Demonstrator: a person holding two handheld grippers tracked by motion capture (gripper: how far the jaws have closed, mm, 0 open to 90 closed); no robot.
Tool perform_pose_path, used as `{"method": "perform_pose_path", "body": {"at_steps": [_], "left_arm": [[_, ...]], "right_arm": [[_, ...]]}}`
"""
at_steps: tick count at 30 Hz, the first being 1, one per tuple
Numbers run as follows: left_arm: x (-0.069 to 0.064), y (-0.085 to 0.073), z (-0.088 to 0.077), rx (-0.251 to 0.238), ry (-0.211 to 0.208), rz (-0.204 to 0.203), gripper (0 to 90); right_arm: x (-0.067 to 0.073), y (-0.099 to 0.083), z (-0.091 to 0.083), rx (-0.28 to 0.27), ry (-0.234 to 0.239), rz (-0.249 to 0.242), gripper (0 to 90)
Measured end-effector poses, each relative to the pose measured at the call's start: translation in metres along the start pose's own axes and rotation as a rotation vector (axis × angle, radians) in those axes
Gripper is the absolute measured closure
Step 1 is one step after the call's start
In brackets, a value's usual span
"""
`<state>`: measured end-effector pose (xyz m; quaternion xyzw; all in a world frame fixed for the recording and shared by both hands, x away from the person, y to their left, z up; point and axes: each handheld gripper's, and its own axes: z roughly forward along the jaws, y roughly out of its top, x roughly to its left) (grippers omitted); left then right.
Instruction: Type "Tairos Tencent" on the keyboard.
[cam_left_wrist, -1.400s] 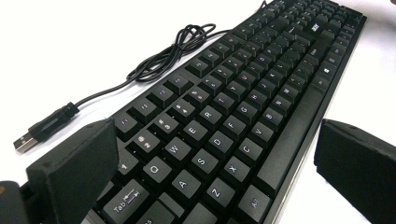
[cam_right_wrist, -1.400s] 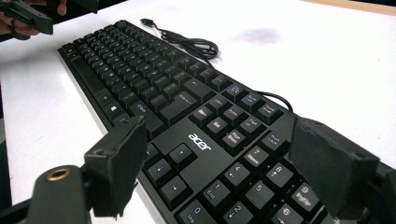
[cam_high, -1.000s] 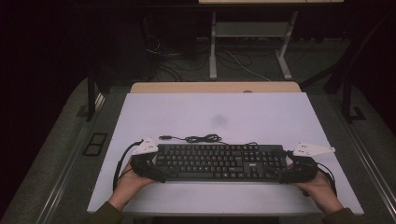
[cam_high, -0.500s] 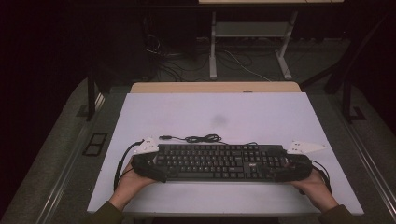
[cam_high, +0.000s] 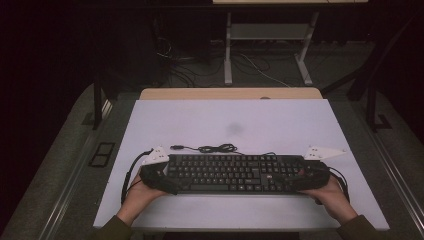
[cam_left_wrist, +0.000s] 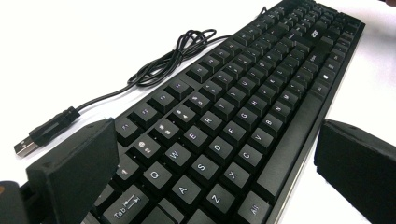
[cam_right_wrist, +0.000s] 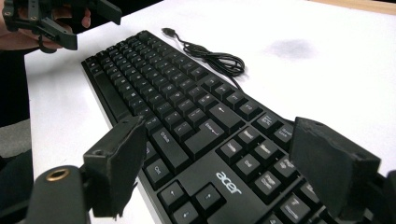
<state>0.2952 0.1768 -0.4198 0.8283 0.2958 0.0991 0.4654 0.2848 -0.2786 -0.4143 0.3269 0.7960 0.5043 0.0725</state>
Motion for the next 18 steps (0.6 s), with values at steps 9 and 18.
{"method": "perform_pose_path", "body": {"at_steps": [9, 18], "left_arm": [[-0.002, 0.001, 0.0, -0.002, -0.001, 0.005, 0.0], [-0.001, 0.001, 0.002, -0.005, -0.02, 0.008, 0.0]], "right_arm": [[0.002, 0.006, 0.009, -0.004, 0.02, -0.006, 18.4], [0.005, 0.011, 0.017, -0.011, 0.031, -0.009, 18.4]]}}
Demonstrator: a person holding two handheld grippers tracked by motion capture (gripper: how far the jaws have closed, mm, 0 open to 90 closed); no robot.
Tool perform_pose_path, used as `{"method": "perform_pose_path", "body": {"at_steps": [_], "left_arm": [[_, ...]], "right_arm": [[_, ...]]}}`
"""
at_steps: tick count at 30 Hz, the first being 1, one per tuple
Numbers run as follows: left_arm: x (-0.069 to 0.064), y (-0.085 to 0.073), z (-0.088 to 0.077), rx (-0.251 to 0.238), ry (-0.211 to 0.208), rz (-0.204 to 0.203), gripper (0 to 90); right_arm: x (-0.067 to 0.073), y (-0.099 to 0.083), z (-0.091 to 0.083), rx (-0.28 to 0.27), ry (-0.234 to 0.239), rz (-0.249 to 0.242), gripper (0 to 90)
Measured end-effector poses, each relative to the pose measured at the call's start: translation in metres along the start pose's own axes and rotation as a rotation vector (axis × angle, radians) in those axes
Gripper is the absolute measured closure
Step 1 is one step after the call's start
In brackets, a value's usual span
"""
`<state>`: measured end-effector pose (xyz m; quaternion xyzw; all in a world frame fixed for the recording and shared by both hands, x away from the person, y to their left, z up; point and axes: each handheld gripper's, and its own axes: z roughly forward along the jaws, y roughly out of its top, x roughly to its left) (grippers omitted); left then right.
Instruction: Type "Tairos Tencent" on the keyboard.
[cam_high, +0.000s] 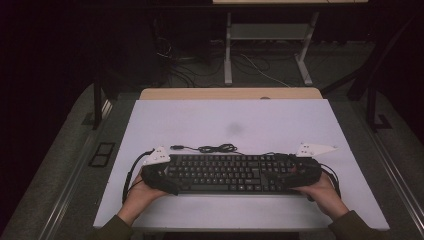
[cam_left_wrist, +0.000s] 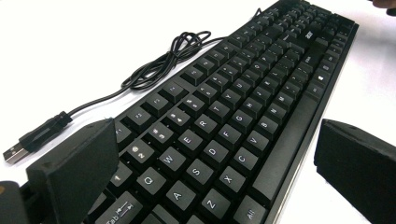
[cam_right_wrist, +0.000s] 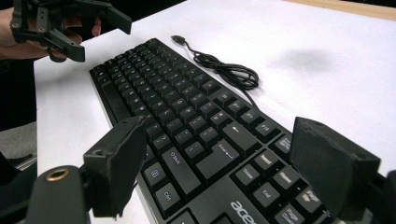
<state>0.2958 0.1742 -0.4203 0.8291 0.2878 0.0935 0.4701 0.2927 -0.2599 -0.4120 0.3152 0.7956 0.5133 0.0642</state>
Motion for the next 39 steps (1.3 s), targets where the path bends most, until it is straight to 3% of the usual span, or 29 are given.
{"method": "perform_pose_path", "body": {"at_steps": [11, 24, 34, 35, 39], "left_arm": [[0.001, -0.001, -0.001, -0.016, -0.002, -0.015, 0.0], [0.003, -0.001, -0.002, -0.024, -0.004, -0.026, 0.0], [0.003, -0.002, -0.001, -0.023, -0.003, -0.021, 0.0], [0.003, -0.002, -0.001, -0.023, -0.004, -0.021, 0.0], [0.003, -0.002, -0.001, -0.023, -0.003, -0.022, 0.0]], "right_arm": [[0.008, 0.007, 0.015, 0.007, 0.023, -0.02, 18.9], [0.013, 0.018, 0.033, 0.008, 0.07, -0.03, 26.2], [0.015, 0.014, 0.042, 0.065, 0.1, -0.044, 43.7], [0.015, 0.013, 0.043, 0.076, 0.106, -0.04, 49.9], [0.015, 0.012, 0.044, 0.089, 0.108, -0.041, 57.1]]}}
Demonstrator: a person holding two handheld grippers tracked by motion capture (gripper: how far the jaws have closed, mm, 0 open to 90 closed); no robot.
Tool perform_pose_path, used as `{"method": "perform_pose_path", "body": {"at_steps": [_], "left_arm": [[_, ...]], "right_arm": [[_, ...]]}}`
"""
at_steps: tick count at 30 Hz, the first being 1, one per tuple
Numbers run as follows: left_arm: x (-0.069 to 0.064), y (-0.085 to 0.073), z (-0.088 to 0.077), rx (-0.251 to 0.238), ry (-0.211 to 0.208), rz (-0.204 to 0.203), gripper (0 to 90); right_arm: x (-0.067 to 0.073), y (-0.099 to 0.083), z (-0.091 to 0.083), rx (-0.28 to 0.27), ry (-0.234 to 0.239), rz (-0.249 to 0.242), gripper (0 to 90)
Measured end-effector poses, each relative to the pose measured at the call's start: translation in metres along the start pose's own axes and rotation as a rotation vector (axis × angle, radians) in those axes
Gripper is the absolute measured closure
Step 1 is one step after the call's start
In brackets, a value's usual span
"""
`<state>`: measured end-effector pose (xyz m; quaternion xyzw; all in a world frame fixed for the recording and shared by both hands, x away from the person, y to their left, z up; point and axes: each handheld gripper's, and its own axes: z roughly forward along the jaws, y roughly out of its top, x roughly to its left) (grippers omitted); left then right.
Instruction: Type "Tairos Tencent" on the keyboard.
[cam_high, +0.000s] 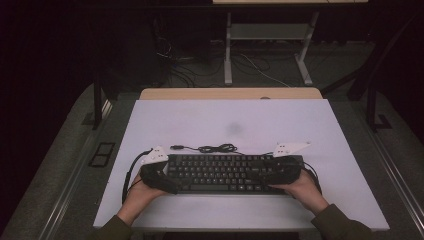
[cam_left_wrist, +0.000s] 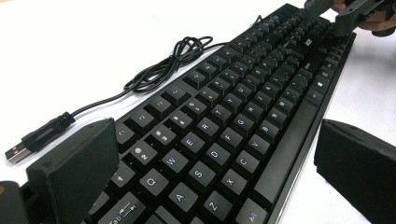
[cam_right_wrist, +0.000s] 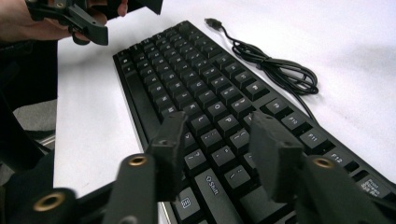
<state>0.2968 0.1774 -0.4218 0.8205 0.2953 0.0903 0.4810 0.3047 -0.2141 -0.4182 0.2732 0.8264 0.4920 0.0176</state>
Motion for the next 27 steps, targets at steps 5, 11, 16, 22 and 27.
{"method": "perform_pose_path", "body": {"at_steps": [5, 11, 16, 22, 27], "left_arm": [[-0.0002, -0.0001, -0.0001, -0.001, 0.0, 0.001, 0.0], [0.0001, -0.0005, 0.0006, 0.003, -0.004, 0.01, 0.0], [0.0004, -0.0008, 0.0005, 0.001, -0.003, 0.01, 0.0], [0.0, -0.001, 0.0008, 0.003, -0.002, 0.009, 0.0], [0.0001, -0.001, 0.0008, 0.005, -0.003, 0.011, 0.0]], "right_arm": [[0.0005, -0.0022, 0.0022, 0.024, -0.002, -0.01, 72.4], [0.001, -0.0042, 0.0046, 0.059, -0.004, -0.024, 83.0], [0.0011, -0.0053, 0.0051, 0.077, 0.006, -0.03, 88.6], [0.0006, -0.0076, 0.0073, 0.097, 0.011, -0.033, 88.7], [-0.0005, -0.0095, 0.0097, 0.121, 0.01, -0.04, 88.7]]}}
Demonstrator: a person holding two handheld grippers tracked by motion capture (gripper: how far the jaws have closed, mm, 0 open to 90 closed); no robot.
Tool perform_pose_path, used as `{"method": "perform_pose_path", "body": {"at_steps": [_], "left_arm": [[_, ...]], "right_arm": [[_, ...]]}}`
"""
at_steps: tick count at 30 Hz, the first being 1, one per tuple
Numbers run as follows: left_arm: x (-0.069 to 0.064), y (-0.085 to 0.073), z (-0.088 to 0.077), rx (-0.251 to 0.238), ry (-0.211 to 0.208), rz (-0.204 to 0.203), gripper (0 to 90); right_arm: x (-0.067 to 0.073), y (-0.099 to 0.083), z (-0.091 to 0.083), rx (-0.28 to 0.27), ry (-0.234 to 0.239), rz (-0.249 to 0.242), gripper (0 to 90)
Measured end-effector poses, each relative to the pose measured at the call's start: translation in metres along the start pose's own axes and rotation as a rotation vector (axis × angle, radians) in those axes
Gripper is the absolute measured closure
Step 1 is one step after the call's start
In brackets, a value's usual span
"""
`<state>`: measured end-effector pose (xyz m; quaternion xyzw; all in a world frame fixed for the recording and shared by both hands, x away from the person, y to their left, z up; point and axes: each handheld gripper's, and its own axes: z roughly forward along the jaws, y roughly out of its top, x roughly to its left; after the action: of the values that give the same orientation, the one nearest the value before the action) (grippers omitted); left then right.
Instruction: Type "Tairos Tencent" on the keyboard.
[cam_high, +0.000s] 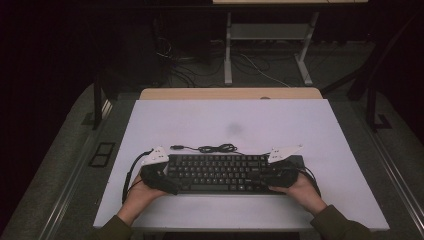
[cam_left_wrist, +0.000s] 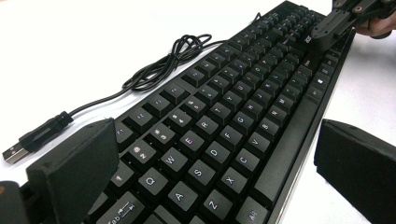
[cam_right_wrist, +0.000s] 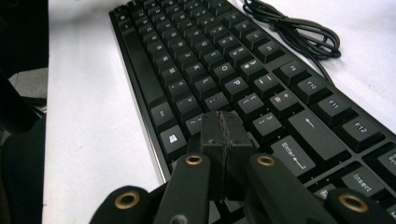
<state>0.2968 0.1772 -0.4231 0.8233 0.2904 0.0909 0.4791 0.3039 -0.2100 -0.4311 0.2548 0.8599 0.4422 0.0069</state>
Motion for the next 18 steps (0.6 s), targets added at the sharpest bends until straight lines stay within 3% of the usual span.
{"method": "perform_pose_path", "body": {"at_steps": [18], "left_arm": [[-0.001, 0.0001, 0.0009, 0.006, 0.003, -0.004, 0.0]], "right_arm": [[0.0005, -0.003, 0.0081, 0.058, -0.016, -0.015, 88.6]]}}
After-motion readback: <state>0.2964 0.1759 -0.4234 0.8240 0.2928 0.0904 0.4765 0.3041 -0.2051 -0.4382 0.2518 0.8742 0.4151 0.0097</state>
